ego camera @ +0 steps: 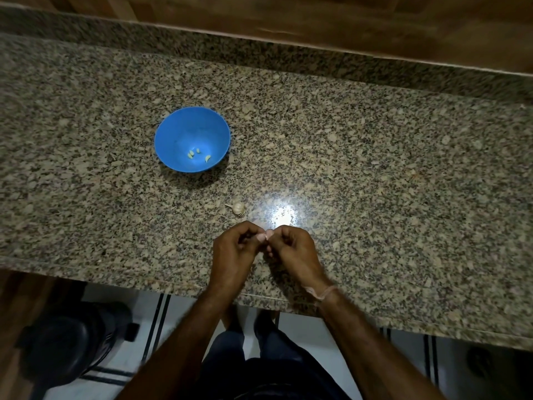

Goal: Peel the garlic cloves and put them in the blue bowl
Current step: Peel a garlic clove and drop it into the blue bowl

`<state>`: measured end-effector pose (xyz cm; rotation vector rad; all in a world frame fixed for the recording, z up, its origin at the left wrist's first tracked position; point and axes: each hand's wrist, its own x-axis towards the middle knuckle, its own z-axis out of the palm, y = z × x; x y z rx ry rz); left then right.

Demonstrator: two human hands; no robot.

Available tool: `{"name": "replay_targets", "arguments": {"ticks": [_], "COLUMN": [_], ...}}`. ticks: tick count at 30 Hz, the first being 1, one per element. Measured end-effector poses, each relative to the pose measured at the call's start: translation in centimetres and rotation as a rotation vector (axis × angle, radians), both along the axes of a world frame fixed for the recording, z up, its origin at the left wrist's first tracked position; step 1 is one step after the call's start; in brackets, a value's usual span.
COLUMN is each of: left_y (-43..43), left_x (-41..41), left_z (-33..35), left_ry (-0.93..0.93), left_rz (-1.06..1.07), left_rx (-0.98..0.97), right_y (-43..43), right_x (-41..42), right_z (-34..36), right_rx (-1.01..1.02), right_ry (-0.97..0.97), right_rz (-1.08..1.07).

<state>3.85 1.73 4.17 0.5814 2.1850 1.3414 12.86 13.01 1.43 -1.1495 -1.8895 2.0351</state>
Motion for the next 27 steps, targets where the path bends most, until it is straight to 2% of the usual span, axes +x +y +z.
{"name": "replay_targets", "arguments": {"ticks": [4, 6, 9, 13, 14, 15, 18, 19, 20, 21, 22, 24, 25, 26, 27], "left_y": [-0.2, -0.2, -0.2, 0.6, 0.7, 0.7, 0.2, 0.1, 0.2, 0.5, 0.8, 1.3, 1.3, 1.3, 1.2], "left_x": [-0.2, 0.1, 0.7, 0.5, 0.6, 0.7, 1.3, 1.3, 1.2, 0.9, 0.7, 0.3, 0.1, 0.1, 0.2], "left_z": [-0.5, -1.1, -1.8, -2.1, -2.0, -1.9, -1.9, -2.0, -1.9, -1.7, -1.4, -0.7, -0.5, -0.5, -0.6], "left_ry": [0.15, 0.16, 0.021, -0.336, -0.366, -0.324, 0.013, 0.036, -0.047, -0.221, -0.44, -0.839, -0.926, -0.919, -0.808], "left_rz": [-0.147, -0.206, -0.183, -0.063, -0.045, -0.046, -0.117, -0.121, -0.101, -0.043, 0.025, 0.129, 0.151, 0.146, 0.111], "left_rx": [-0.02, -0.043, -0.052, -0.063, -0.061, -0.068, -0.1, -0.108, -0.097, -0.068, -0.019, 0.066, 0.076, 0.075, 0.04], "right_y": [-0.6, -0.9, -1.4, -2.1, -2.2, -2.3, -2.6, -2.6, -2.7, -2.7, -2.7, -2.6, -2.5, -2.3, -2.3], "right_x": [-0.3, -0.4, -0.3, -0.4, -0.4, -0.4, -0.9, -0.9, -0.9, -0.8, -0.7, -0.8, -0.9, -0.8, -0.9], "right_z": [0.0, -0.1, 0.0, 0.3, 0.3, 0.3, 0.5, 0.4, 0.4, 0.3, 0.1, 0.2, 0.1, -0.1, 0.0], "right_rx": [0.001, -0.024, 0.003, 0.179, 0.185, 0.142, -0.216, -0.228, -0.119, 0.039, 0.187, 0.323, 0.348, 0.346, 0.27], "right_ry": [-0.016, -0.001, 0.003, 0.004, -0.005, -0.006, -0.022, -0.023, -0.026, -0.012, 0.006, 0.012, 0.01, 0.0, -0.005], "right_rz": [0.029, 0.039, 0.048, 0.013, 0.003, -0.007, -0.101, -0.111, -0.085, -0.045, -0.016, -0.01, -0.007, 0.001, -0.005]}}
